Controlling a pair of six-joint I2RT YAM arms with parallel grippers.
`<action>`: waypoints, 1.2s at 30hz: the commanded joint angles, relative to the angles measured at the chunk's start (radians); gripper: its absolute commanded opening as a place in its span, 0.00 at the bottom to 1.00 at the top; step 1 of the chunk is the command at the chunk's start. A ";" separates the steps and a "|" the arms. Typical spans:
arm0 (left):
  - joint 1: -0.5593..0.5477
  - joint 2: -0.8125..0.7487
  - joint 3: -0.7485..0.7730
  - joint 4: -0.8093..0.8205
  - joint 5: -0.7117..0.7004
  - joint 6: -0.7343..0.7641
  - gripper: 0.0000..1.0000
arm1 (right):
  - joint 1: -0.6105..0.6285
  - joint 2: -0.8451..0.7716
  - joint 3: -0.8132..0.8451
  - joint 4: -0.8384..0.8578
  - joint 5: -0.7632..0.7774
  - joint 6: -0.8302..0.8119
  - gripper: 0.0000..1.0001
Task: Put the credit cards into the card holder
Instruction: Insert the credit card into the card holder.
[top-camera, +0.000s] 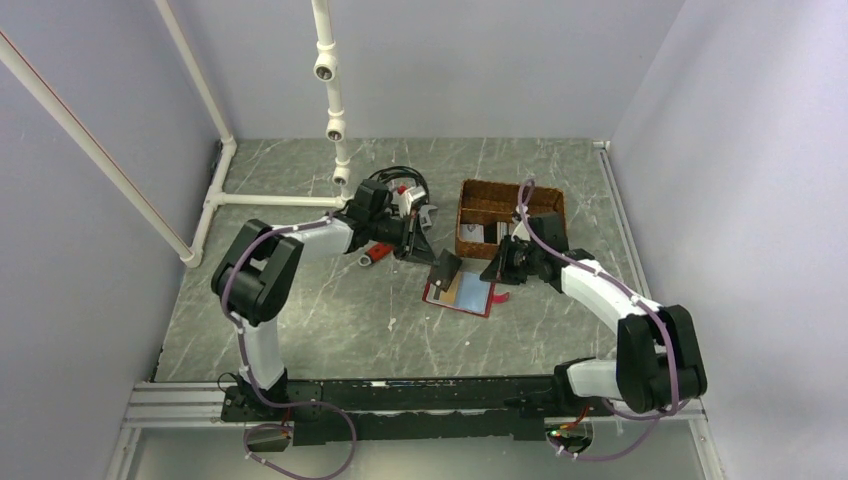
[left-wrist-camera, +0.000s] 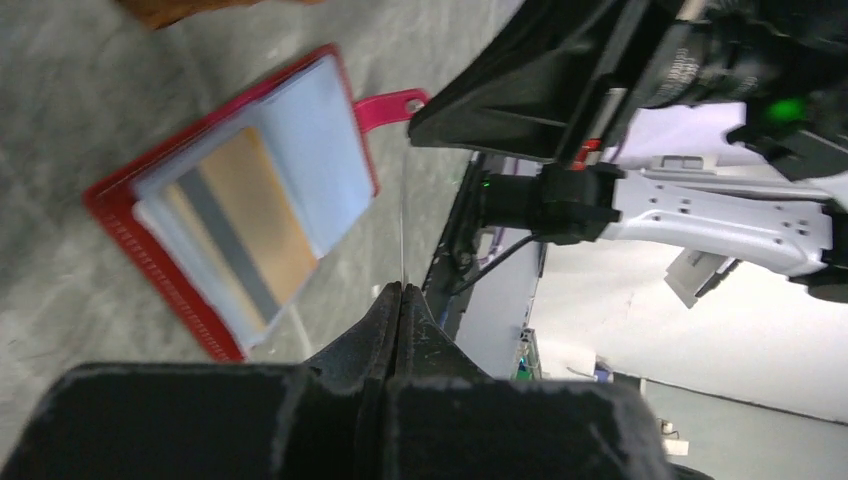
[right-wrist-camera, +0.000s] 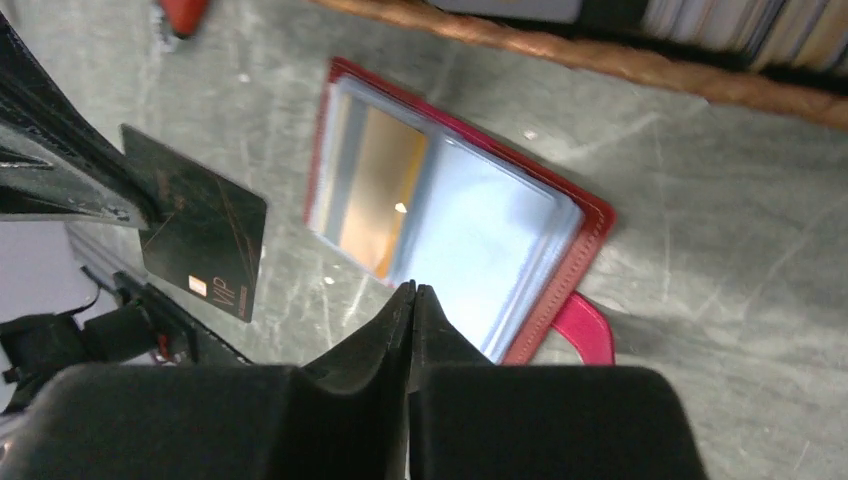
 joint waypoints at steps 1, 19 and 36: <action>0.000 0.070 0.018 -0.042 -0.017 0.064 0.00 | 0.025 0.030 0.001 -0.034 0.112 -0.076 0.00; -0.027 0.220 0.018 0.075 -0.038 -0.020 0.00 | 0.053 0.130 -0.031 0.032 0.276 -0.023 0.00; -0.027 0.273 0.002 0.219 0.015 -0.103 0.00 | 0.073 0.155 -0.025 0.046 0.274 -0.034 0.00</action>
